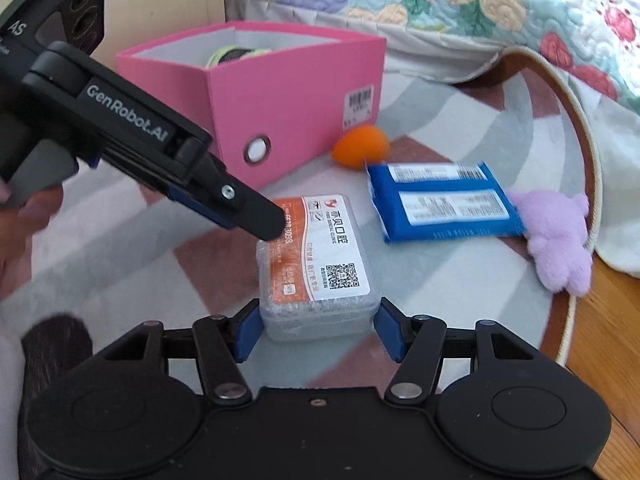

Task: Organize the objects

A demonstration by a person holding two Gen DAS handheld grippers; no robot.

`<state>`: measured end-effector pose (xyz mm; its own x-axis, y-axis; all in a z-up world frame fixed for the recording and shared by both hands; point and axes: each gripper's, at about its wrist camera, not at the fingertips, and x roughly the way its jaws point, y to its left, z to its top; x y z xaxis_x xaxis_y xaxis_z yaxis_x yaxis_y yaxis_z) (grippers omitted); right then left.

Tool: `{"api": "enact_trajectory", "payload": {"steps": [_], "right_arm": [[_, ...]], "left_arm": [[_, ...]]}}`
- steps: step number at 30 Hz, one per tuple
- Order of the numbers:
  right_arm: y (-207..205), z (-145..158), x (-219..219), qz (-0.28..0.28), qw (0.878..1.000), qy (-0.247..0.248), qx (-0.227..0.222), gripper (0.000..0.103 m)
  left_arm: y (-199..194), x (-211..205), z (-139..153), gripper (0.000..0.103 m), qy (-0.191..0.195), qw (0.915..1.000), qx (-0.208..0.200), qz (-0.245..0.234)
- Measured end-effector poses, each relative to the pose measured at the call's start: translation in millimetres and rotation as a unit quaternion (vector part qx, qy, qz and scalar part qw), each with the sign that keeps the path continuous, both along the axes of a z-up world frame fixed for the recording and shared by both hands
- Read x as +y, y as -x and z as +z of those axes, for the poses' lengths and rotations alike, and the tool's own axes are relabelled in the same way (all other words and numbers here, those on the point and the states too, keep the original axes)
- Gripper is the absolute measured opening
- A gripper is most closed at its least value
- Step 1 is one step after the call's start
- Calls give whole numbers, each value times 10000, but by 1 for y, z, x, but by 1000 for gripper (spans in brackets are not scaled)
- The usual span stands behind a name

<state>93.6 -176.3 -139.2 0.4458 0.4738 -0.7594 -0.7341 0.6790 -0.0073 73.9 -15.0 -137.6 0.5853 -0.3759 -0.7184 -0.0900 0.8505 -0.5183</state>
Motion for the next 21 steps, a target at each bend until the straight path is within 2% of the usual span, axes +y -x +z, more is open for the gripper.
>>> {"api": "enact_trajectory", "payload": {"steps": [1,3,8,13,16,21], "right_arm": [[-1,0,-4,-68,10000,25,-7,70],[-2,0,-13,-304,9995,88,-95,74],[-4,-7,-27,-957,9950,-260,71,75],[3,-8,-24,-1125,9910,-705,186,75],[7,-6,-18,-1110,9899,-854,223,77],[14,-7,-13,-1206,9893,-798,182,79]], "left_arm": [[-1,-3,0,53,-48,10000,5,-35],[-2,-8,1,54,-119,9999,-10,-112],[-11,-24,8,55,-282,9992,-153,-258],[-15,-39,7,56,-345,9986,-182,-360],[-13,-39,7,56,-143,9986,-97,-492],[-3,-39,6,57,190,9982,293,-484]]}}
